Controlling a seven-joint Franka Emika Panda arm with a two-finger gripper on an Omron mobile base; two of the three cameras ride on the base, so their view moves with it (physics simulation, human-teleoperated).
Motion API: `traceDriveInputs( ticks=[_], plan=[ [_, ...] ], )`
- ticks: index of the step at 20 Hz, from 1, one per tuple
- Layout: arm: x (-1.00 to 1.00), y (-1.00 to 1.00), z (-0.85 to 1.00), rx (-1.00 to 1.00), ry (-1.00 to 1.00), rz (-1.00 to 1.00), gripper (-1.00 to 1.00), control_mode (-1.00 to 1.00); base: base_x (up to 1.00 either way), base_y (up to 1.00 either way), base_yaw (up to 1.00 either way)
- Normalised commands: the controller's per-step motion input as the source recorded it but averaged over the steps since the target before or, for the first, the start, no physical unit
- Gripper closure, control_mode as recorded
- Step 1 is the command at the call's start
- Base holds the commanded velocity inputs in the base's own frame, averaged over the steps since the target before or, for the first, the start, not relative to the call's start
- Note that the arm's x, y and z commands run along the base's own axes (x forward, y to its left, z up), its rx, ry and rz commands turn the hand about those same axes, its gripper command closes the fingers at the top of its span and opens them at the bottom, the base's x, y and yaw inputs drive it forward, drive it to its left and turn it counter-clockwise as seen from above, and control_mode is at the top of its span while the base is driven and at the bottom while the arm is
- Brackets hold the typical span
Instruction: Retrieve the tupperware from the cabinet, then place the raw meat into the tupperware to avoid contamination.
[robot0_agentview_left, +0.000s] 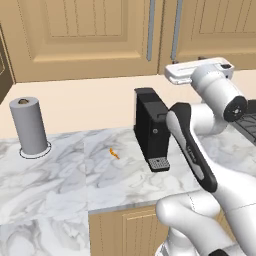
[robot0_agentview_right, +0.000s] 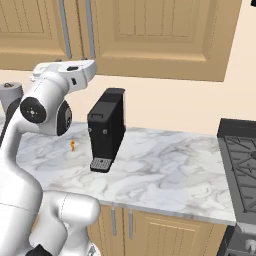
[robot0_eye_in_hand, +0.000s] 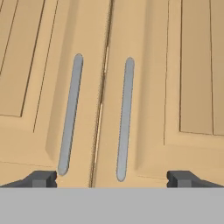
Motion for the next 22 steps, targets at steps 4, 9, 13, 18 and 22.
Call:
traceDriveInputs(
  ticks=[4,9,13,18,22],
  plan=[
    [0.08,-0.05,0.16,0.00,-0.03,0.00,-1.00,-1.00,0.00,0.00,0.00],
    [0.23,-0.09,0.13,0.01,0.00,0.00,-1.00,-1.00,0.00,0.00,0.00],
    [0.39,-0.04,0.10,0.01,0.00,0.00,-1.00,-1.00,0.00,0.00,0.00],
    [0.53,0.00,0.05,0.01,0.04,0.00,-1.00,-1.00,0.00,0.00,0.00],
    [0.54,0.00,0.01,0.01,0.05,0.00,-1.00,-1.00,0.00,0.00,0.00]
  ],
)
